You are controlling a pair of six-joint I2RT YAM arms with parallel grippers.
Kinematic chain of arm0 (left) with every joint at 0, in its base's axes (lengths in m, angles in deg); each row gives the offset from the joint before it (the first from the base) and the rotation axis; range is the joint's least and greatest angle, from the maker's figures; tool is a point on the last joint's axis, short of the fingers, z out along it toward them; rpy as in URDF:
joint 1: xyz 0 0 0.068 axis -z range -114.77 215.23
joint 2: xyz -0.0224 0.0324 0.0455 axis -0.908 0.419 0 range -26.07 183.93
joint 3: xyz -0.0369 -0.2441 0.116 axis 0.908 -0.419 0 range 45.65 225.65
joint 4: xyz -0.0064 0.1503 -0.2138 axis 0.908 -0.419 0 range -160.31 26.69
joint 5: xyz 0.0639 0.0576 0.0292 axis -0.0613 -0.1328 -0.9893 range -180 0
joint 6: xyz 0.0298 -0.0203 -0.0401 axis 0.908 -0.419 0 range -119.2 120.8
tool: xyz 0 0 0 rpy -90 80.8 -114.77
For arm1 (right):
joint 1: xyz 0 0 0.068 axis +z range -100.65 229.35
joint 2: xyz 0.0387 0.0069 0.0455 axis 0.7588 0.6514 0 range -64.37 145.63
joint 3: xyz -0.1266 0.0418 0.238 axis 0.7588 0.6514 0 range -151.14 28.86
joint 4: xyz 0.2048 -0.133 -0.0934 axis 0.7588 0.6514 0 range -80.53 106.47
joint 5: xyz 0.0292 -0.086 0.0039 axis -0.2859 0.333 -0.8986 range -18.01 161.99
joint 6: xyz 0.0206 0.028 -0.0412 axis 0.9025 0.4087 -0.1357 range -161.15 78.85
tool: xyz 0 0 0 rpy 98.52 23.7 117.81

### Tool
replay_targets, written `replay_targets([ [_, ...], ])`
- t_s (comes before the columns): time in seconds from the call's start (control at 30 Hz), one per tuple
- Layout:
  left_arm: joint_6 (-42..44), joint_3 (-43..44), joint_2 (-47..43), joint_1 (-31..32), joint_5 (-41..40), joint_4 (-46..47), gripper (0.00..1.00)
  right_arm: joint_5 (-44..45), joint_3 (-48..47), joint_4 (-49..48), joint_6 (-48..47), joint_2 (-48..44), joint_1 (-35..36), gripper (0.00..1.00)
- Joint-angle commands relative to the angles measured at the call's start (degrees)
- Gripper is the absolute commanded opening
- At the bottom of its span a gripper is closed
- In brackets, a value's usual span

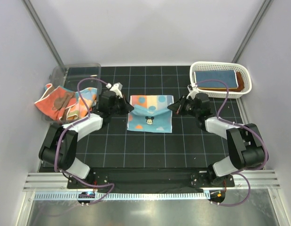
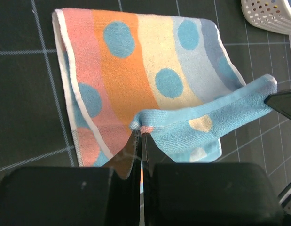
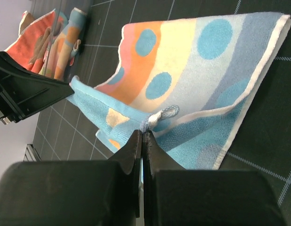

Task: Fold and stack the towels
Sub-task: Fold the towel

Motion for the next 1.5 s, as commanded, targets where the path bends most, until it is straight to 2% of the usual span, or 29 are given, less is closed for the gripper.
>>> replay_targets([
  [0.0,-1.1,-2.1,-1.7,1.0,-1.5,2.0,0.02,0.9,1.8,0.7,-1.6,-2.6,0.8,0.03],
  [0.1,-1.1,-3.7,-1.4,2.5,-2.7,1.6,0.06,2.2,5.2,0.4,-1.2,-3.0,2.1,0.13],
  [0.27,-1.6,-6.0,-2.4,4.0,-4.9,0.6,0.08,2.5,7.3,1.6,-0.3,-2.6,3.4,0.17],
  [0.33,-1.6,-6.5,-3.8,4.8,-6.2,-1.0,0.17,3.2,7.4,4.4,-0.2,-4.2,3.8,0.21],
  [0.37,-1.4,-6.6,-5.9,5.7,-7.7,-2.7,0.26,5.1,7.1,9.1,-0.3,-6.5,3.9,0.33],
  [0.47,-1.5,-6.0,-9.5,7.6,-11.8,-8.1,0.46,7.0,5.7,18.9,-1.2,-10.6,4.2,0.39],
  [0.57,-3.6,-5.7,-13.1,8.0,-14.1,-11.0,0.54,12.4,2.8,30.2,-0.6,-12.7,4.2,0.44],
  [0.63,-5.2,-4.7,-13.3,8.0,-15.8,-13.5,0.57,13.9,1.3,32.9,0.2,-14.1,4.2,0.45],
  [0.77,-7.5,-1.1,-9.7,8.0,-17.0,-17.0,0.59,17.8,-2.9,37.7,1.2,-12.5,4.3,0.45],
  [0.9,-9.9,4.3,-3.6,7.7,-19.8,-24.8,0.62,21.4,-8.5,41.4,5.5,-7.7,4.3,0.47],
  [1.0,-9.5,7.7,1.1,7.3,-15.7,-24.5,0.62,21.6,-11.0,41.8,7.6,-3.7,4.5,0.53],
  [1.03,-9.2,7.9,2.5,7.4,-13.0,-23.1,0.62,21.0,-11.2,38.8,7.1,-2.9,4.5,0.54],
  [1.23,-6.3,10.1,7.4,7.2,-7.4,-20.2,0.61,14.7,-14.9,34.3,1.2,4.4,4.6,0.55],
  [1.33,-6.2,9.5,8.9,7.3,-2.0,-18.6,0.59,10.1,-14.5,33.9,-1.1,4.9,4.6,0.5],
  [1.47,-7.0,6.0,6.5,7.6,4.1,-15.4,0.54,9.8,-10.2,35.8,-3.8,-0.8,4.8,0.38],
])
